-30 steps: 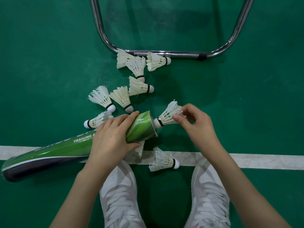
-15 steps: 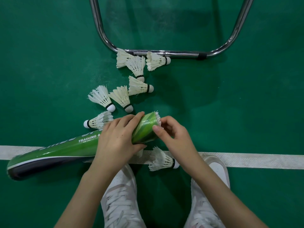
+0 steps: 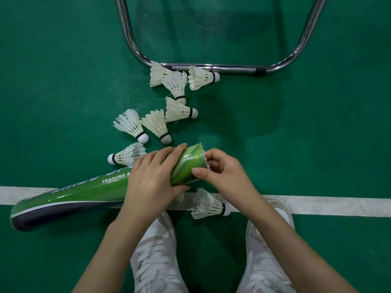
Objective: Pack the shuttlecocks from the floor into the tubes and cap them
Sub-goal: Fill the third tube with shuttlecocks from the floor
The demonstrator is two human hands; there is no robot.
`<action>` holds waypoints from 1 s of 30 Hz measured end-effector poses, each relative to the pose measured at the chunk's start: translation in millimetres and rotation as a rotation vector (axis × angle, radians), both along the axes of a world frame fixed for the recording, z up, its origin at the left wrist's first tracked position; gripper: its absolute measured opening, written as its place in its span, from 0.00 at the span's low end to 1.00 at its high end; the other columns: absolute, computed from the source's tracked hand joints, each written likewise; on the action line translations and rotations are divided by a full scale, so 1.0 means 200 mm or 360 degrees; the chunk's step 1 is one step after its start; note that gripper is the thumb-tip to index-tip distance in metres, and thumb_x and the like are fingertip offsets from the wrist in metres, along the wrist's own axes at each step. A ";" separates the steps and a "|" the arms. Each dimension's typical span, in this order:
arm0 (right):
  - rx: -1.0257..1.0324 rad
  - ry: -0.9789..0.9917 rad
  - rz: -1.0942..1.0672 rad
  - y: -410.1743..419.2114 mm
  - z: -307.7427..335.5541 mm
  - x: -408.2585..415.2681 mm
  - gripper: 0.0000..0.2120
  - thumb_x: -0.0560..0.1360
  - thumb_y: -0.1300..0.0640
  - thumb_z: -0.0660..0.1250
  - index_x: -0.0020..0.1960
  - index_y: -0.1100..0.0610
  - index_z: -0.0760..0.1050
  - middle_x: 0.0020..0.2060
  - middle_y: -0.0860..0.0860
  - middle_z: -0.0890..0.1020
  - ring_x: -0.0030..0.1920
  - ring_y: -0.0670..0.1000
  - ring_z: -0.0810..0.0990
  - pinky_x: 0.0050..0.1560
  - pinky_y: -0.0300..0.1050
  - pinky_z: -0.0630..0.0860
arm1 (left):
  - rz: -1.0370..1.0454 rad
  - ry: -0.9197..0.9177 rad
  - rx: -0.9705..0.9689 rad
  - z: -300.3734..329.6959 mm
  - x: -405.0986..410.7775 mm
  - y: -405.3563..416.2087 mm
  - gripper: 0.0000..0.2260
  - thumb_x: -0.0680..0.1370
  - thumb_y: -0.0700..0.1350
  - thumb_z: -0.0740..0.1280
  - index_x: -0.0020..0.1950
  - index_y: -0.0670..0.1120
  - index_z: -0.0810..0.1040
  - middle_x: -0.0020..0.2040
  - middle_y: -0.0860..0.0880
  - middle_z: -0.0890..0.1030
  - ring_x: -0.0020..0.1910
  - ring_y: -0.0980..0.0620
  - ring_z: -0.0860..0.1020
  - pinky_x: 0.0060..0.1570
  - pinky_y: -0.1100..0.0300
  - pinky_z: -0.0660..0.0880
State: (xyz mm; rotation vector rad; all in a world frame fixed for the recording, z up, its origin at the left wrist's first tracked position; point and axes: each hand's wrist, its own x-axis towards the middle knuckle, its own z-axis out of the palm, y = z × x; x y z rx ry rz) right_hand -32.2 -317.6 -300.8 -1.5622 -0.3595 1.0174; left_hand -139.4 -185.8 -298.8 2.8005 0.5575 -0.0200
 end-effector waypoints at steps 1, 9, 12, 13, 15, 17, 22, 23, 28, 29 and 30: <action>0.0015 0.0025 0.0025 0.00 0.00 0.00 0.07 0.72 0.64 0.70 0.46 0.54 0.76 0.41 0.50 0.83 0.43 0.45 0.80 0.49 0.38 0.77 | 0.0001 -0.0015 0.0003 0.00 0.00 0.00 0.41 0.58 0.55 0.79 0.69 0.49 0.69 0.58 0.47 0.78 0.53 0.44 0.76 0.51 0.49 0.71; 0.0105 0.0182 0.0202 0.00 0.00 0.01 0.11 0.76 0.66 0.63 0.57 0.58 0.74 0.47 0.51 0.82 0.49 0.46 0.81 0.54 0.39 0.77 | 0.0017 -0.0038 -0.0048 -0.01 -0.01 0.00 0.41 0.58 0.55 0.78 0.69 0.50 0.69 0.58 0.48 0.78 0.54 0.44 0.76 0.51 0.49 0.70; 0.0094 0.0181 0.0324 0.00 0.01 0.03 0.11 0.77 0.66 0.61 0.58 0.59 0.73 0.48 0.52 0.82 0.49 0.45 0.81 0.54 0.38 0.76 | 0.0022 -0.0032 -0.0099 -0.01 -0.01 0.00 0.41 0.59 0.55 0.78 0.69 0.51 0.69 0.58 0.49 0.78 0.53 0.45 0.76 0.51 0.50 0.69; 0.0085 0.0181 0.0351 0.00 0.01 0.04 0.11 0.77 0.65 0.61 0.59 0.59 0.73 0.48 0.52 0.81 0.49 0.45 0.81 0.55 0.38 0.76 | 0.0020 -0.0029 -0.0111 -0.01 -0.01 0.00 0.41 0.59 0.56 0.77 0.69 0.51 0.68 0.58 0.49 0.78 0.53 0.45 0.76 0.51 0.50 0.69; 0.0074 0.0180 0.0385 0.01 0.01 0.05 0.11 0.78 0.66 0.60 0.60 0.59 0.72 0.50 0.52 0.81 0.50 0.45 0.80 0.56 0.38 0.75 | 0.0023 -0.0021 -0.0137 -0.01 0.00 0.02 0.41 0.60 0.57 0.77 0.70 0.52 0.67 0.58 0.50 0.78 0.54 0.46 0.75 0.51 0.51 0.69; 0.0055 0.0165 0.0414 0.03 0.00 0.07 0.12 0.78 0.65 0.61 0.60 0.61 0.72 0.51 0.53 0.81 0.50 0.45 0.80 0.57 0.38 0.75 | 0.0038 0.0002 -0.0181 -0.01 0.00 0.04 0.41 0.61 0.57 0.76 0.72 0.54 0.65 0.59 0.50 0.77 0.55 0.47 0.74 0.52 0.51 0.68; -0.0071 -0.0005 0.0628 0.06 0.03 0.20 0.10 0.76 0.61 0.65 0.57 0.60 0.75 0.52 0.55 0.82 0.50 0.46 0.80 0.55 0.38 0.76 | 0.0023 0.0136 -0.0323 0.01 0.03 0.08 0.41 0.64 0.61 0.73 0.72 0.58 0.59 0.64 0.54 0.73 0.59 0.51 0.71 0.55 0.56 0.65; -0.0109 -0.0077 0.0669 0.07 0.03 0.23 0.09 0.75 0.59 0.66 0.55 0.59 0.76 0.51 0.55 0.82 0.50 0.45 0.80 0.55 0.39 0.76 | 0.0032 0.0148 -0.0342 0.01 0.03 0.09 0.40 0.64 0.61 0.72 0.72 0.59 0.59 0.64 0.55 0.73 0.60 0.51 0.71 0.54 0.56 0.64; -0.0292 -0.0347 0.0699 0.15 0.01 0.39 0.08 0.77 0.55 0.63 0.52 0.59 0.77 0.44 0.50 0.81 0.42 0.43 0.78 0.44 0.29 0.73 | 0.0091 0.0212 -0.0416 0.03 0.04 0.14 0.39 0.64 0.62 0.73 0.71 0.62 0.58 0.64 0.56 0.73 0.59 0.52 0.70 0.50 0.56 0.66; -0.0340 -0.0458 0.0687 0.17 0.00 0.42 0.08 0.77 0.55 0.63 0.52 0.59 0.77 0.44 0.51 0.81 0.42 0.45 0.78 0.46 0.33 0.74 | 0.0102 0.0204 -0.0431 0.04 0.04 0.15 0.39 0.64 0.61 0.73 0.71 0.62 0.59 0.64 0.56 0.73 0.59 0.52 0.70 0.51 0.56 0.67; -0.0403 -0.0618 0.0676 0.20 -0.02 0.45 0.08 0.77 0.55 0.63 0.52 0.58 0.76 0.46 0.51 0.81 0.44 0.46 0.78 0.51 0.38 0.75 | 0.0109 0.0192 -0.0443 0.04 0.05 0.16 0.39 0.64 0.61 0.73 0.71 0.62 0.59 0.64 0.56 0.73 0.59 0.52 0.70 0.52 0.56 0.67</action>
